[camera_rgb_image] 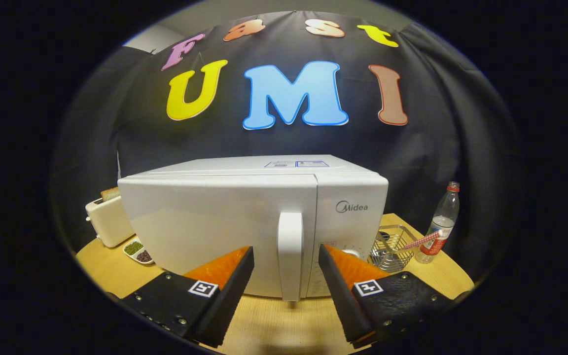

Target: Open the microwave, put the food inside, and close the microwave door.

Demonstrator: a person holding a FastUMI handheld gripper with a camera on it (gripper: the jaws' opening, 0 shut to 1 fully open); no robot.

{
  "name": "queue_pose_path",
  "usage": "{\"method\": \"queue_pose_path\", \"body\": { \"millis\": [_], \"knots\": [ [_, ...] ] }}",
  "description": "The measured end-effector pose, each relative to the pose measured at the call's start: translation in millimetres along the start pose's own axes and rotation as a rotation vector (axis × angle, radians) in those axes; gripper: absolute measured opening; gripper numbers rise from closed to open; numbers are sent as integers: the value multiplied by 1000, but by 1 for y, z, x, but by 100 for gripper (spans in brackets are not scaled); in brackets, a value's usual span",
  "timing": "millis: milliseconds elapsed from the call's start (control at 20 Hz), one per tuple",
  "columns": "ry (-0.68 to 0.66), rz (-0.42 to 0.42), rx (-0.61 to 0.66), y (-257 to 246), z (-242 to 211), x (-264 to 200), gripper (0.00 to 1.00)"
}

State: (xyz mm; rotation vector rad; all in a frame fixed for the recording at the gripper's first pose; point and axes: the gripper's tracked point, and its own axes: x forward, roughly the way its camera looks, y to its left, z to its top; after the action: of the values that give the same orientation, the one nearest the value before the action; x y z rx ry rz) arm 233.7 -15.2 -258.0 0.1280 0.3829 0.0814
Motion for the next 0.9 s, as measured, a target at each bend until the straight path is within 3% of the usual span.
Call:
{"method": "queue_pose_path", "body": {
  "millis": [50,100,250,300,350,500,550,600,750,900],
  "knots": [
    [6,-12,1,-4,-2,2,84],
    [10,-17,7,-4,-3,5,62],
    [12,-34,19,-9,-3,15,58],
    [13,-34,25,-8,-4,11,48],
    [10,-16,26,-5,-2,13,47],
    [9,-50,-22,-3,-3,10,23],
    [12,-56,-26,-5,-3,11,24],
    [17,-56,-14,-6,-4,13,15],
    [29,-42,-10,-4,-4,10,14],
    [40,-28,2,-4,-5,10,6]
  ]
}}
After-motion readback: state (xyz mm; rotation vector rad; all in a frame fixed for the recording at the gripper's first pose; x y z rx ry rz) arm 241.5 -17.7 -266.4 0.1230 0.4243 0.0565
